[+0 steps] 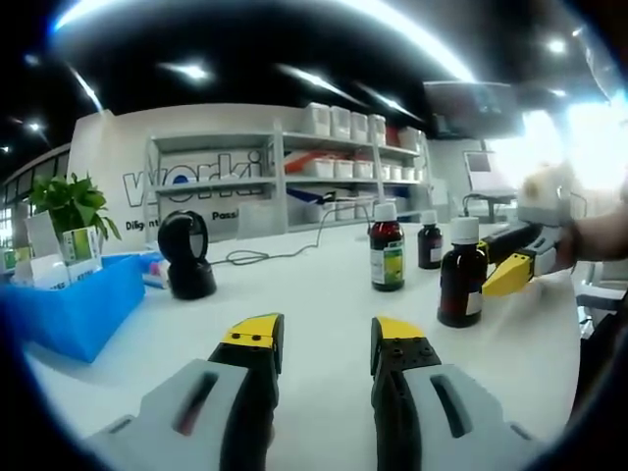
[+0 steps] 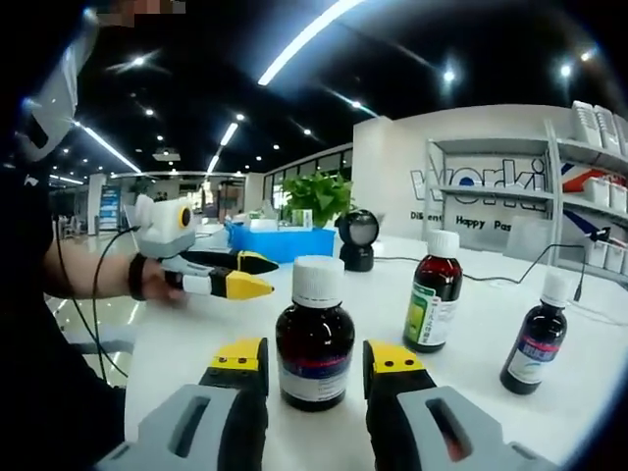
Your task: Rotate the medicine bottle to make it face forward pick up the medicine bottle inspect the drug traceability code place the medicine on the table
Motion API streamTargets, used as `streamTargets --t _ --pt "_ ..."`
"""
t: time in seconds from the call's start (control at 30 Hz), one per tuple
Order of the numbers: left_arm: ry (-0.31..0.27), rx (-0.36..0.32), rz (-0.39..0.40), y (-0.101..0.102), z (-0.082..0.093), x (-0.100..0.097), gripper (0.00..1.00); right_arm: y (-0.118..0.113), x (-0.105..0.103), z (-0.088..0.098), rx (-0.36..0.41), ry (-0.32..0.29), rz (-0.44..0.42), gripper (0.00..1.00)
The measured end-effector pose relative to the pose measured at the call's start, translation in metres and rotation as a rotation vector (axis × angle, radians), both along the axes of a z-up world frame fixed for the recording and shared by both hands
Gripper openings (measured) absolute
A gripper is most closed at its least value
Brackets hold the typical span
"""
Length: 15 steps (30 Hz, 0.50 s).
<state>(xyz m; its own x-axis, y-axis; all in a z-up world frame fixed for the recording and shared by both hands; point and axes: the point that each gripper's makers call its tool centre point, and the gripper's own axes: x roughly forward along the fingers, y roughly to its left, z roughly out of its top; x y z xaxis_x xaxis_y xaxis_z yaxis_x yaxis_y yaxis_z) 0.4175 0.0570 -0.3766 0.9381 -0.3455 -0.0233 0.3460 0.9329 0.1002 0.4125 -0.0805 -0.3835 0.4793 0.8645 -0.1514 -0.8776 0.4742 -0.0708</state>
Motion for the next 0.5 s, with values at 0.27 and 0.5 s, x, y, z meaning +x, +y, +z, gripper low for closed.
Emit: streamTargets --t 0.27,0.5 --pt "-0.002 -0.005 0.0 0.0017 -0.0005 0.0011 0.26 0.0084 0.0039 0.0002 -0.002 0.01 0.003 0.3" --pt "-0.002 -0.008 -0.002 0.0018 -0.0006 0.0013 0.26 0.0112 0.0043 0.0002 0.001 0.009 -0.009 0.29"
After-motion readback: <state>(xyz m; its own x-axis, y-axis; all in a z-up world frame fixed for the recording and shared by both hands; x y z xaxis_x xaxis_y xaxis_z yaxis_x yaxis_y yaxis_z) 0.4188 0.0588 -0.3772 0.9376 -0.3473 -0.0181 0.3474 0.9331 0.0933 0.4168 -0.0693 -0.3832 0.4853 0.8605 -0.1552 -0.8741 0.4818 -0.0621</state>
